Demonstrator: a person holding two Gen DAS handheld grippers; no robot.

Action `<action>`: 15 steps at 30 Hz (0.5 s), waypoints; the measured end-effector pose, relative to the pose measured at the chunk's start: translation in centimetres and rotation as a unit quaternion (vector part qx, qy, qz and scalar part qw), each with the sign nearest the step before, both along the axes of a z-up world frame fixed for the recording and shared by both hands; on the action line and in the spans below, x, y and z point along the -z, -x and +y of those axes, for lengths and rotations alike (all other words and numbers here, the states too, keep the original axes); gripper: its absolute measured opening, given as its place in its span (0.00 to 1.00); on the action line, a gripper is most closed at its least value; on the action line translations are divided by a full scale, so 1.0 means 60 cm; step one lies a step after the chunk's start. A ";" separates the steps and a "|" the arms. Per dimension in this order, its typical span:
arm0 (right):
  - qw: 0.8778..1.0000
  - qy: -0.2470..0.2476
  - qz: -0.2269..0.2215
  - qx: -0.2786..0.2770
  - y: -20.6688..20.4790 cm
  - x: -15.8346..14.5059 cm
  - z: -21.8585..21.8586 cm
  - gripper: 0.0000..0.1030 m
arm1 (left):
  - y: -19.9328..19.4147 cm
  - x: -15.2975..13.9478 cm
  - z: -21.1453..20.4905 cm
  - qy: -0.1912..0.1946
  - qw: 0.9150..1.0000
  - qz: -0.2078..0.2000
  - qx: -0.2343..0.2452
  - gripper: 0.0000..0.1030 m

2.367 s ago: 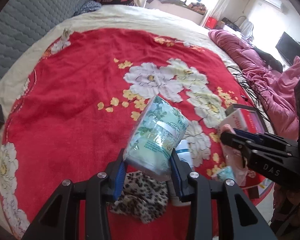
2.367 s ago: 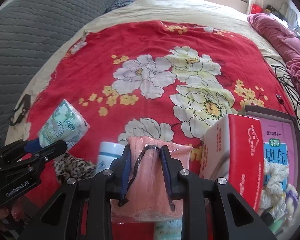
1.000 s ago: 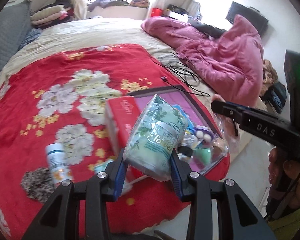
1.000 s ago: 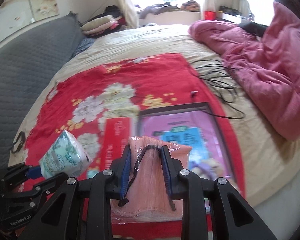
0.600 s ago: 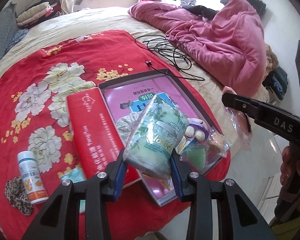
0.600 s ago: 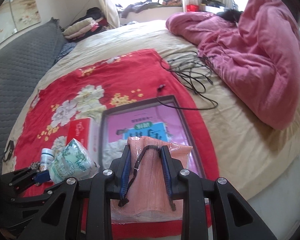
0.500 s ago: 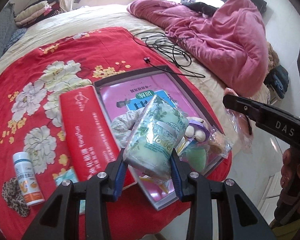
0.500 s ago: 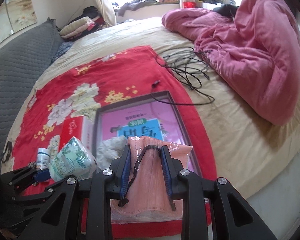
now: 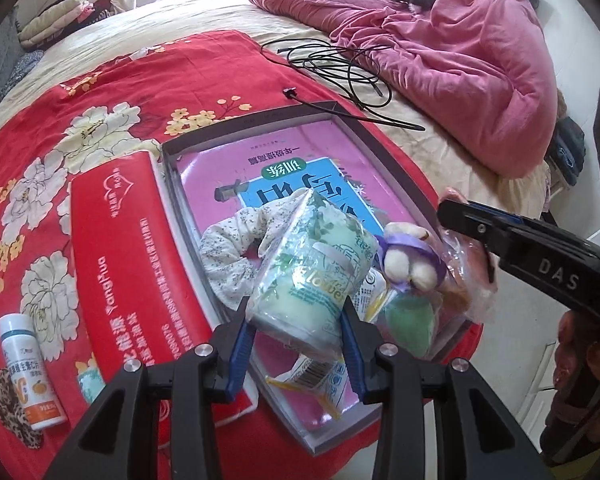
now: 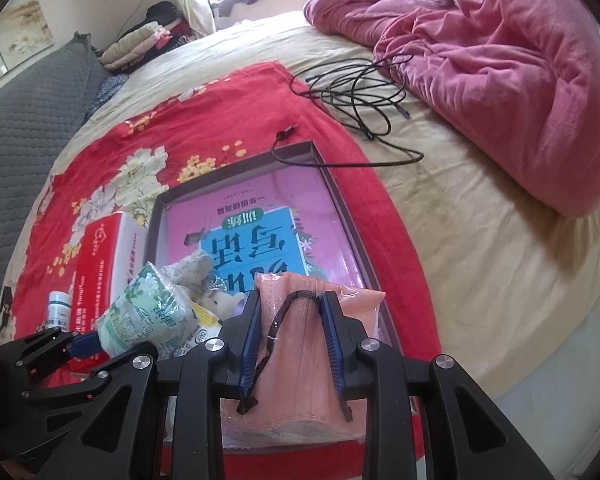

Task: Organize soft objects
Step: 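Lower and open the right gripper on the mask packet while the left gripper releases the wipes packet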

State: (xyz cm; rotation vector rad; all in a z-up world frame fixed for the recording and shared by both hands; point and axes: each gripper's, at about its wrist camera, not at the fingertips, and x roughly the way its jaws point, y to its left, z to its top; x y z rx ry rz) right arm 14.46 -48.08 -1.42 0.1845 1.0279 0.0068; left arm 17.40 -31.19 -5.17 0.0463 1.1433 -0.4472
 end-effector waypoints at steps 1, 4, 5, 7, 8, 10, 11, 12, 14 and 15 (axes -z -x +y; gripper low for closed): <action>1.000 -0.001 0.001 0.001 -0.003 0.004 -0.001 0.30 | -0.002 0.002 0.000 0.001 1.000 0.001 -0.001 0.39; 1.000 -0.002 0.003 0.005 -0.015 0.018 -0.003 0.31 | -0.008 0.009 -0.006 0.004 1.000 0.006 0.001 0.39; 1.000 -0.003 0.005 0.006 -0.018 0.021 -0.003 0.31 | -0.010 0.011 -0.007 0.004 1.000 0.006 0.001 0.39; 1.000 -0.002 0.005 0.008 -0.025 0.031 -0.004 0.32 | -0.016 0.016 -0.009 0.007 1.000 0.009 0.001 0.39; 1.000 -0.001 0.009 0.009 -0.030 0.039 -0.004 0.32 | -0.018 0.018 -0.010 0.006 1.000 0.010 0.001 0.40; 1.000 -0.001 0.015 0.012 -0.037 0.052 -0.005 0.32 | -0.022 0.021 -0.013 0.007 1.000 0.013 0.001 0.40; 1.000 -0.001 0.019 0.011 -0.040 0.059 -0.003 0.32 | -0.023 0.023 -0.013 0.008 1.000 0.014 0.001 0.40; 1.000 0.002 0.020 0.010 -0.042 0.064 -0.001 0.33 | -0.024 0.024 -0.014 0.008 1.000 0.015 0.003 0.40; 1.000 0.013 0.014 0.005 -0.044 0.071 0.005 0.35 | -0.027 0.027 -0.015 0.008 1.000 0.016 0.003 0.40; 1.000 0.019 0.012 0.002 -0.046 0.075 0.008 0.36 | -0.028 0.028 -0.015 0.008 1.000 0.017 0.003 0.40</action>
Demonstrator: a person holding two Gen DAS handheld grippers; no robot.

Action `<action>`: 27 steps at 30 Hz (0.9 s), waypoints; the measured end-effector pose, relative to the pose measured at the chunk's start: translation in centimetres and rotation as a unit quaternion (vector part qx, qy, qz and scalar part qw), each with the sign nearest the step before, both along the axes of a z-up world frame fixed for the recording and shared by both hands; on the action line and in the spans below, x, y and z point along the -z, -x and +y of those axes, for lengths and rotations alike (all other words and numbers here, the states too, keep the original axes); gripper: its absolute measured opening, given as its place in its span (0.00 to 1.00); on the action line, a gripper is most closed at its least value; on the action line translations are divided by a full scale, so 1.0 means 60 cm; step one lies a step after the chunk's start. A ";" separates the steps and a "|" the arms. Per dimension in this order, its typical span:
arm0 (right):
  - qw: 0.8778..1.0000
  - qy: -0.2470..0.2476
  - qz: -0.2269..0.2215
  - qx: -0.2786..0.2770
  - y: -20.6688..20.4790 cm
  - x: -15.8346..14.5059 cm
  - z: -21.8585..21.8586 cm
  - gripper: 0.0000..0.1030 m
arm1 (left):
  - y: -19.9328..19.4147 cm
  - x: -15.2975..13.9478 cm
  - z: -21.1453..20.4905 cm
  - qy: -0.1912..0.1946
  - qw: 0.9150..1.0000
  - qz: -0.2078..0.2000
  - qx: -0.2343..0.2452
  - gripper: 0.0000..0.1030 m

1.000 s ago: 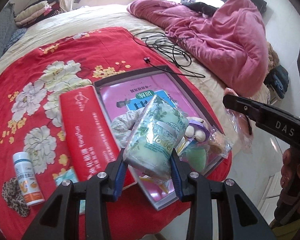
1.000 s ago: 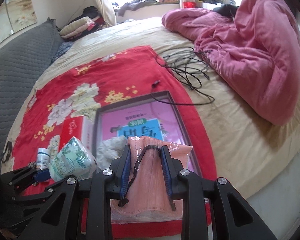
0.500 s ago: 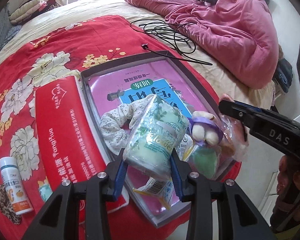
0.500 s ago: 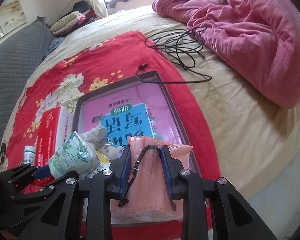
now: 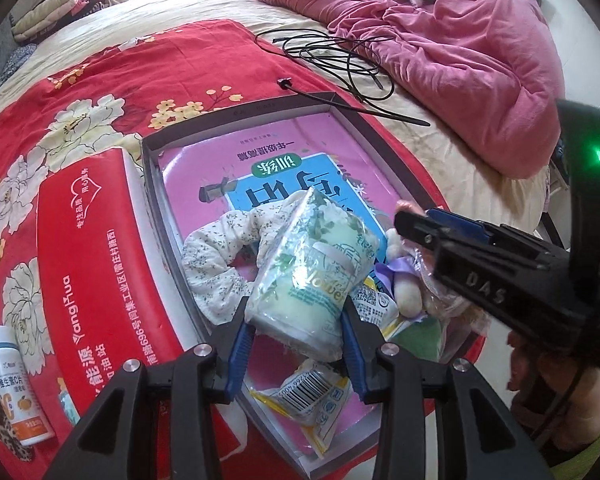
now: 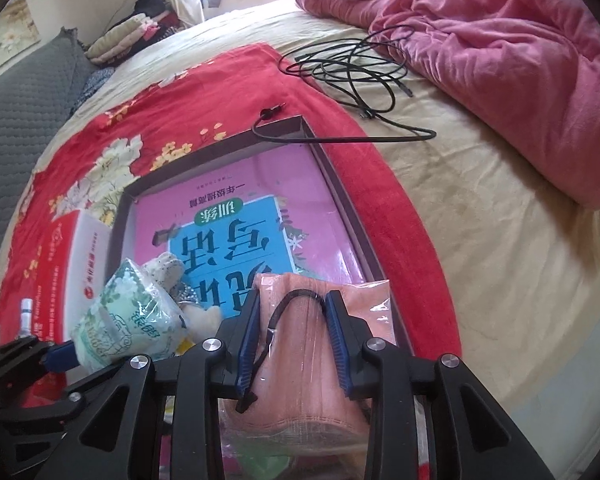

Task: Organize soft objects
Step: 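Lower and open the right gripper on the mask packet while the left gripper releases the wipes packet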

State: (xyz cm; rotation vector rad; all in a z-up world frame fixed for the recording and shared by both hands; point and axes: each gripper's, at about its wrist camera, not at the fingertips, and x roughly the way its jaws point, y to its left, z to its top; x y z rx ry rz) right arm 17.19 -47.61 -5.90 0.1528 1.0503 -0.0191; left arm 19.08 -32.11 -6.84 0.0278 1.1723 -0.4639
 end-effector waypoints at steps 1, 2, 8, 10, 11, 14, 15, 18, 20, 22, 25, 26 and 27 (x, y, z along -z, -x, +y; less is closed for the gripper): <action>1.000 0.004 0.000 -0.001 -0.001 0.004 0.001 0.37 | -0.001 0.001 0.000 0.001 1.000 0.000 0.000 0.40; 1.000 0.007 -0.001 -0.001 -0.002 0.006 0.003 0.38 | -0.001 0.000 0.000 0.002 1.000 -0.001 0.000 0.40; 1.000 0.011 -0.007 -0.011 -0.004 0.007 0.011 0.52 | -0.002 -0.001 0.001 0.007 1.000 0.000 0.000 0.41; 1.000 0.012 -0.008 -0.018 -0.004 0.003 0.015 0.57 | -0.003 -0.001 0.001 0.010 1.000 0.001 -0.001 0.41; 1.000 0.015 -0.010 -0.020 -0.004 0.001 0.017 0.62 | -0.003 -0.001 0.002 0.010 1.000 0.001 -0.001 0.41; 0.999 0.021 -0.013 -0.022 -0.001 -0.006 0.019 0.66 | -0.002 -0.002 0.002 0.011 1.000 0.002 0.000 0.42; 0.999 0.021 -0.016 -0.022 0.001 -0.009 0.018 0.66 | -0.002 -0.002 0.003 0.012 1.000 0.002 0.000 0.42; 0.999 0.021 -0.017 -0.016 0.007 -0.017 0.011 0.66 | -0.003 -0.002 0.003 0.017 1.000 0.004 -0.001 0.42; 1.000 0.022 -0.018 -0.011 0.012 -0.021 0.005 0.66 | -0.003 -0.002 0.003 0.019 1.000 0.006 0.000 0.43; 1.000 0.023 -0.018 -0.007 0.015 -0.023 0.000 0.66 | -0.004 -0.003 0.003 0.022 1.000 0.009 -0.002 0.43; 0.999 0.026 -0.020 -0.003 0.022 -0.030 -0.005 0.66 | -0.003 -0.004 0.004 0.028 1.000 0.012 -0.001 0.47; 0.999 0.027 -0.022 -0.002 0.023 -0.033 -0.006 0.66 | -0.003 -0.005 0.004 0.027 1.000 0.012 0.000 0.49; 0.999 0.027 -0.026 0.001 0.026 -0.039 -0.008 0.66 | -0.002 -0.005 0.004 0.025 1.000 0.010 0.001 0.50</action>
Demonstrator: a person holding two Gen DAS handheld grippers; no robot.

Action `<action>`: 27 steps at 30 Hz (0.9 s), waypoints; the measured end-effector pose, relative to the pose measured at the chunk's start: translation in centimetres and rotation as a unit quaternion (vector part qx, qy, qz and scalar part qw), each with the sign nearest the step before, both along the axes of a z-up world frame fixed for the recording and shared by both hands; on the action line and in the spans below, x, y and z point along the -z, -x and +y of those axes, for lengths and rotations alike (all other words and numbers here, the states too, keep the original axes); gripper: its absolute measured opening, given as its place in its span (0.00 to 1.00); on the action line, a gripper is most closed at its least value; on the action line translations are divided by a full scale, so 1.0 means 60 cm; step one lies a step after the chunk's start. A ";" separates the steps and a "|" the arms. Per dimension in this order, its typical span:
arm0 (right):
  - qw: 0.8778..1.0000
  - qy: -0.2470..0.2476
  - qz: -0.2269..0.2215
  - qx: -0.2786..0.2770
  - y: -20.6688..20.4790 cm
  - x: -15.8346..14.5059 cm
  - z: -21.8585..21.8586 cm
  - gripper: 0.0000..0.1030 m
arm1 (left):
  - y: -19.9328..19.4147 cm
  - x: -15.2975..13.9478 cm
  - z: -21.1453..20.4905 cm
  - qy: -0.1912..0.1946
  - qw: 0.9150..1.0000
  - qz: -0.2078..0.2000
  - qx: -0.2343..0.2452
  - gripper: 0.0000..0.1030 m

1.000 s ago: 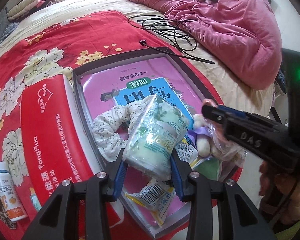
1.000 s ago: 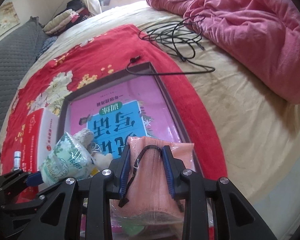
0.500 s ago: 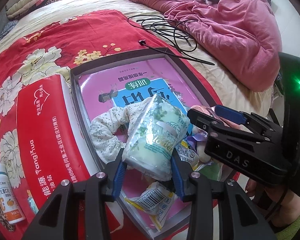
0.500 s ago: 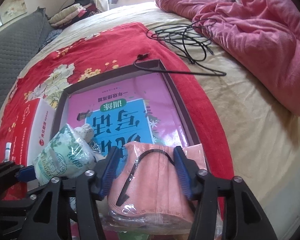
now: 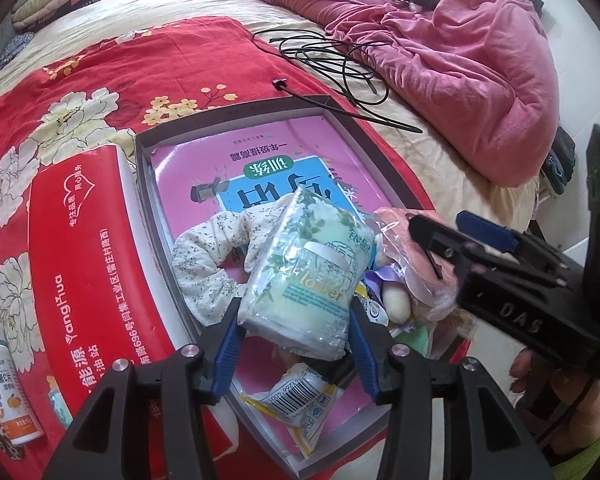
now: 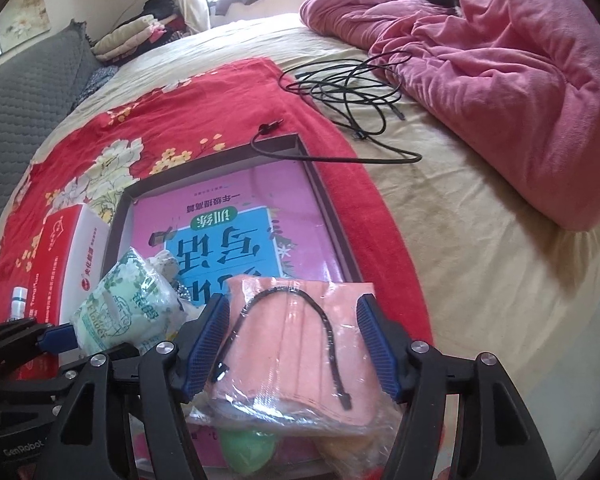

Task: Organize soft objects
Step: 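Lower and open the right gripper on the mask packet while the left gripper releases the wipes packet, then withdraw both grippers from the tray toward the remaining loose items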

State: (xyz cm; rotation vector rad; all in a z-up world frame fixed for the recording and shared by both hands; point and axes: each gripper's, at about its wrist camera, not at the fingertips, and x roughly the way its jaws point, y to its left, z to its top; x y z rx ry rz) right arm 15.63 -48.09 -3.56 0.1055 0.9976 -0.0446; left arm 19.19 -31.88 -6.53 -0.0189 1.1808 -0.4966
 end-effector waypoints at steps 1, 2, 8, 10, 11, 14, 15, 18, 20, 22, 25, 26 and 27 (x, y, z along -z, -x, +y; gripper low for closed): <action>1.000 -0.002 -0.003 0.001 0.003 -0.004 -0.002 0.66 | 0.001 -0.001 0.000 -0.001 1.000 -0.001 0.001 0.50; 1.000 -0.005 -0.007 0.002 0.004 -0.009 -0.003 0.66 | 0.003 -0.002 -0.001 -0.001 1.000 -0.003 0.003 0.50; 1.000 0.001 -0.009 0.002 0.006 -0.021 0.000 0.66 | 0.009 -0.012 0.000 -0.004 1.000 -0.011 0.011 0.56; 1.000 0.000 -0.010 0.000 0.007 -0.023 0.002 0.66 | 0.010 -0.015 0.000 -0.007 1.000 -0.013 0.012 0.57; 1.000 0.001 -0.011 0.000 0.007 -0.025 0.003 0.66 | 0.011 -0.017 -0.001 -0.008 1.000 -0.016 0.014 0.57; 1.000 0.000 -0.012 0.000 0.009 -0.028 0.006 0.66 | 0.012 -0.021 0.000 -0.014 1.000 -0.021 0.017 0.58; 1.000 0.000 -0.012 0.000 0.010 -0.029 0.007 0.66 | 0.012 -0.022 0.000 -0.016 1.000 -0.021 0.016 0.59; 1.000 0.003 -0.013 -0.001 0.014 -0.032 0.010 0.66 | 0.014 -0.023 0.003 -0.015 1.000 -0.021 0.017 0.59; 1.000 0.004 -0.012 -0.001 0.015 -0.033 0.010 0.66 | 0.016 -0.024 0.002 -0.016 0.999 -0.021 0.018 0.60; 1.000 0.006 -0.012 0.000 0.017 -0.034 0.011 0.66 | 0.017 -0.024 0.002 -0.017 0.999 -0.020 0.018 0.60; 1.000 0.006 -0.012 0.002 0.019 -0.037 0.010 0.66 | 0.020 -0.024 0.003 -0.017 0.999 -0.020 0.018 0.62; 1.000 0.007 -0.012 0.003 0.020 -0.037 0.009 0.67 | 0.021 -0.024 0.003 -0.017 0.999 -0.020 0.019 0.64; 1.000 0.008 -0.012 0.002 0.020 -0.037 0.009 0.70 | 0.021 -0.023 0.003 -0.019 0.999 -0.020 0.019 0.66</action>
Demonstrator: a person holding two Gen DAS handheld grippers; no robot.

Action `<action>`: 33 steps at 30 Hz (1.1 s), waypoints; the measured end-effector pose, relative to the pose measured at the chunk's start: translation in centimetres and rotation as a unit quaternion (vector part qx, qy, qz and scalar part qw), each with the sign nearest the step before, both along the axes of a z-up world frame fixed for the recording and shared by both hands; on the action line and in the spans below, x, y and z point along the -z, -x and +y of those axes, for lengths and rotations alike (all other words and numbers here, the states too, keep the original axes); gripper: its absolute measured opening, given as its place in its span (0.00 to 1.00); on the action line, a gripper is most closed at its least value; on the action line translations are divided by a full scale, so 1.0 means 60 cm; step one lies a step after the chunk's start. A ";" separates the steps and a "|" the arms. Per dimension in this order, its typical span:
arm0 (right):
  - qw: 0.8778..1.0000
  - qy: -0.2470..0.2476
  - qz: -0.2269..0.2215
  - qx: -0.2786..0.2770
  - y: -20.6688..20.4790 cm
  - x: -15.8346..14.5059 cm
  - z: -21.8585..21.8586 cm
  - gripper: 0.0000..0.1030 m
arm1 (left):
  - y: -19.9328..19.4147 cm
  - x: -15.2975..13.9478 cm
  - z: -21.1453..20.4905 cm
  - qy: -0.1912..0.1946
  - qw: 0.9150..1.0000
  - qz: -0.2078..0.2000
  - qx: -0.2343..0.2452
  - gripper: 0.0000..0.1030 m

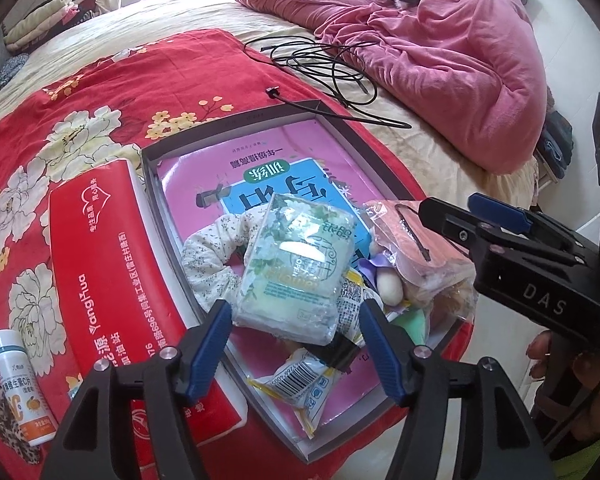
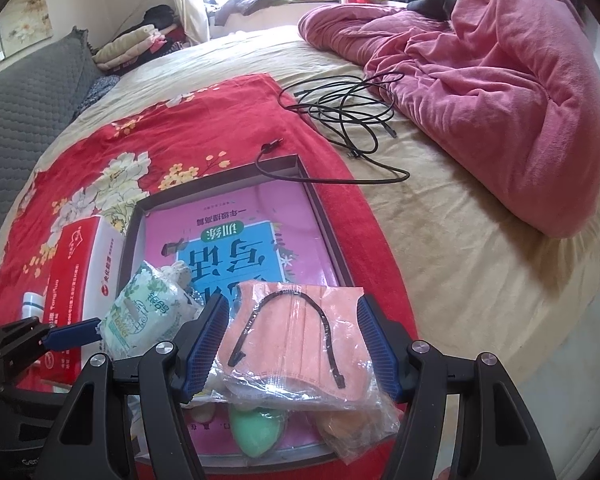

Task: Organize soft objects
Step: 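Withdraw both grippers from the tray toward the remaining loose items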

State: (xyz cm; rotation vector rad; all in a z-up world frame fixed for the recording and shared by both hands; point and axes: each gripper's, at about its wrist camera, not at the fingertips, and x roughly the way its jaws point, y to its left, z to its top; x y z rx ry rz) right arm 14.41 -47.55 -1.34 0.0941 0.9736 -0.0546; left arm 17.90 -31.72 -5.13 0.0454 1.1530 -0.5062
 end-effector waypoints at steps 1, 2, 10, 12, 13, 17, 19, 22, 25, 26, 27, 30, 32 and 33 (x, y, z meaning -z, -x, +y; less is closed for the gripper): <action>1.000 0.001 0.001 0.001 0.001 0.000 -0.001 0.73 | 0.001 0.000 0.000 -0.002 1.000 -0.001 0.000 0.66; 1.000 0.003 0.001 0.002 0.002 -0.001 0.000 0.73 | 0.001 0.000 0.001 -0.002 1.000 -0.001 -0.001 0.66; 1.000 0.008 -0.001 0.002 0.014 -0.009 0.000 0.74 | 0.007 -0.012 0.007 0.001 1.000 -0.006 0.003 0.71; 1.000 0.009 -0.003 0.002 0.019 -0.012 0.000 0.74 | 0.010 -0.018 0.009 -0.001 1.000 -0.012 0.002 0.71; 1.000 0.010 -0.003 0.003 0.022 -0.013 0.001 0.74 | 0.011 -0.022 0.011 -0.003 1.000 -0.015 0.002 0.71; 1.000 0.012 -0.008 0.004 0.035 -0.023 0.005 0.74 | 0.017 -0.039 0.024 0.004 1.000 -0.021 -0.001 0.71; 1.000 0.013 -0.012 0.005 0.043 -0.029 0.006 0.74 | 0.022 -0.048 0.035 0.008 1.000 -0.026 -0.005 0.72; 1.000 0.013 -0.017 0.005 0.055 -0.039 0.011 0.74 | 0.030 -0.062 0.055 0.015 0.999 -0.031 -0.014 0.72; 1.000 0.017 -0.024 0.002 0.065 -0.051 0.019 0.74 | 0.040 -0.076 0.077 0.018 0.999 -0.038 -0.021 0.72; 0.999 0.018 -0.027 0.001 0.068 -0.055 0.023 0.74 | 0.043 -0.082 0.086 0.020 0.999 -0.041 -0.026 0.72; 0.999 0.020 -0.031 -0.001 0.071 -0.060 0.027 0.75 | 0.046 -0.087 0.094 0.024 0.998 -0.043 -0.029 0.72; 0.999 0.028 -0.040 -0.010 0.082 -0.076 0.044 0.75 | 0.057 -0.104 0.123 0.029 0.997 -0.052 -0.039 0.72; 0.998 0.028 -0.045 -0.017 0.087 -0.086 0.055 0.75 | 0.066 -0.116 0.141 0.029 0.997 -0.062 -0.044 0.73; 0.998 0.027 -0.048 -0.019 0.089 -0.090 0.060 0.75 | 0.070 -0.121 0.151 0.027 0.996 -0.066 -0.049 0.73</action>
